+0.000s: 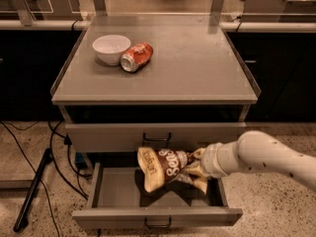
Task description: Pick brown chip bag from middle drawer and place on counter
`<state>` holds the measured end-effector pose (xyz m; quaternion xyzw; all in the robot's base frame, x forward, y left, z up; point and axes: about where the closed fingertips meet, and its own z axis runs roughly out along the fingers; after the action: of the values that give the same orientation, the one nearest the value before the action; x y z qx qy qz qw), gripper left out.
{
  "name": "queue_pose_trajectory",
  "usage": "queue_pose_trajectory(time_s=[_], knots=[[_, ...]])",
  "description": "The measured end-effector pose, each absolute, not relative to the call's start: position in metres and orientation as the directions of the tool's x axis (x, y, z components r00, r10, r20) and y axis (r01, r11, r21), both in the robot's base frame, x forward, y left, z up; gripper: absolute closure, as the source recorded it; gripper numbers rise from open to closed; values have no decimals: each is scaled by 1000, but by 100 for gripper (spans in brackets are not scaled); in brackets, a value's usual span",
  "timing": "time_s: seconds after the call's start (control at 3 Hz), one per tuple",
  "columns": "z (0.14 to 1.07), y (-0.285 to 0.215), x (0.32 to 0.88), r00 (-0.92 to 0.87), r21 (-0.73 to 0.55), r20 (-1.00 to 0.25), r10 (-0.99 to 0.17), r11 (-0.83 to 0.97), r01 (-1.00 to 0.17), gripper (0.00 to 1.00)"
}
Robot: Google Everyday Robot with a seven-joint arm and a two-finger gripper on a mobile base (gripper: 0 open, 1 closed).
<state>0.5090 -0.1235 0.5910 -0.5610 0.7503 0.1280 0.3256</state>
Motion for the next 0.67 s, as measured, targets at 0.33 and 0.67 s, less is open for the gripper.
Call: queue_pose_trajectory(time_s=[0.33,0.67], knots=[[628,-126,514,-121,-242,-612,-782,331,-912,100],[628,-126,514,-121,-242,-612,-782,331,-912,100]])
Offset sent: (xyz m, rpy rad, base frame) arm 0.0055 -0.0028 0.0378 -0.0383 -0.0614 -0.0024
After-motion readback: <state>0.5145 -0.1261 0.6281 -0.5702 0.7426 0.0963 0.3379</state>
